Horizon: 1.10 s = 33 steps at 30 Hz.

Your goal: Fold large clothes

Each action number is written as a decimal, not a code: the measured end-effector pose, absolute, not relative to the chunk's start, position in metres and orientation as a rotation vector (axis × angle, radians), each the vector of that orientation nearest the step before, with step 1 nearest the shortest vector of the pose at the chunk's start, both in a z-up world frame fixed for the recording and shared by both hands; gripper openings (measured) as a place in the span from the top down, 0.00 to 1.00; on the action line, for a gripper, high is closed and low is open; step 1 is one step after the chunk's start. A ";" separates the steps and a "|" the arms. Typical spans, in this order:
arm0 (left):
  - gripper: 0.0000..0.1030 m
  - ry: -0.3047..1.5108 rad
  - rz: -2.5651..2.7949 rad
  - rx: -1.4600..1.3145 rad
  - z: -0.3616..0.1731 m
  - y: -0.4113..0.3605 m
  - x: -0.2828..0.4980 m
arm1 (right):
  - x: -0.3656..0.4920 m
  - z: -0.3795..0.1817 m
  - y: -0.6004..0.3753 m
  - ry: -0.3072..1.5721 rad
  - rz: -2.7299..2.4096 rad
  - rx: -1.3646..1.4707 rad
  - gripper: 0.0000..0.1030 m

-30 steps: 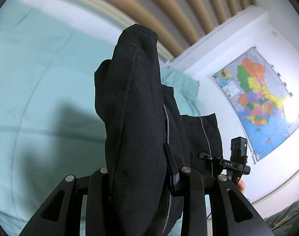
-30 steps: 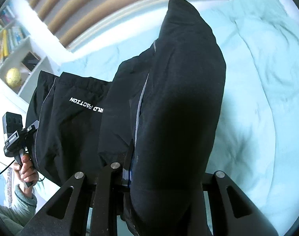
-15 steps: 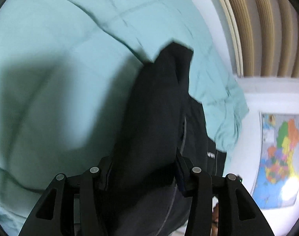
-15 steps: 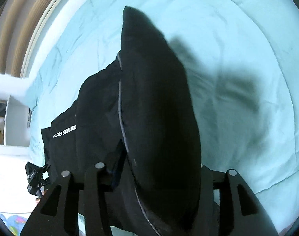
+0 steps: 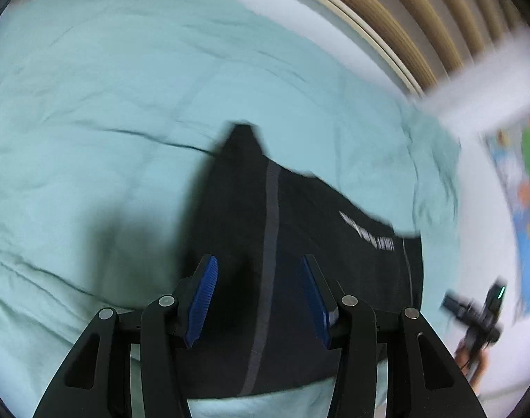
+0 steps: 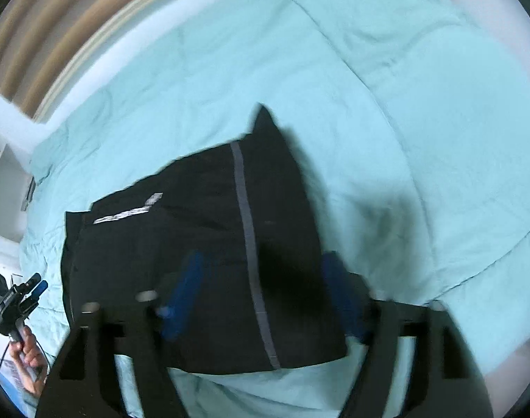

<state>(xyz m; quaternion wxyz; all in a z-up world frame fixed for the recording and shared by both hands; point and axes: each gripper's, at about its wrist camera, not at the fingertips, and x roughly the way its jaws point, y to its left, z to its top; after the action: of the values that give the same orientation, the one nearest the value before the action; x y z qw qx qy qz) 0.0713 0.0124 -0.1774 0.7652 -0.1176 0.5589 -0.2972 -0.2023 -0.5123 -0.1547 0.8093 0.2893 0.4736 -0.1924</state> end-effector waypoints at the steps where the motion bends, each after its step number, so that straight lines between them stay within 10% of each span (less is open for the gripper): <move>1: 0.50 1.213 -0.656 -0.219 -0.176 -0.003 0.064 | -0.192 -0.155 -0.494 1.003 -0.399 0.611 0.14; 17: 0.47 1.266 -0.521 0.192 -0.265 -0.088 0.030 | -0.139 -0.276 -0.409 1.250 -0.442 0.281 0.14; 33: 0.47 1.064 -0.550 0.222 -0.136 -0.077 -0.015 | -0.184 -0.202 -0.389 1.297 -0.416 0.399 0.14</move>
<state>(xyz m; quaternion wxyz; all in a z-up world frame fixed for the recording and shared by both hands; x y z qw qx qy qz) -0.0150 -0.0773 -0.1356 0.8202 0.1040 0.4997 -0.2584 -0.1843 -0.3888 -0.2019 0.7584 0.1832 0.5956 -0.1911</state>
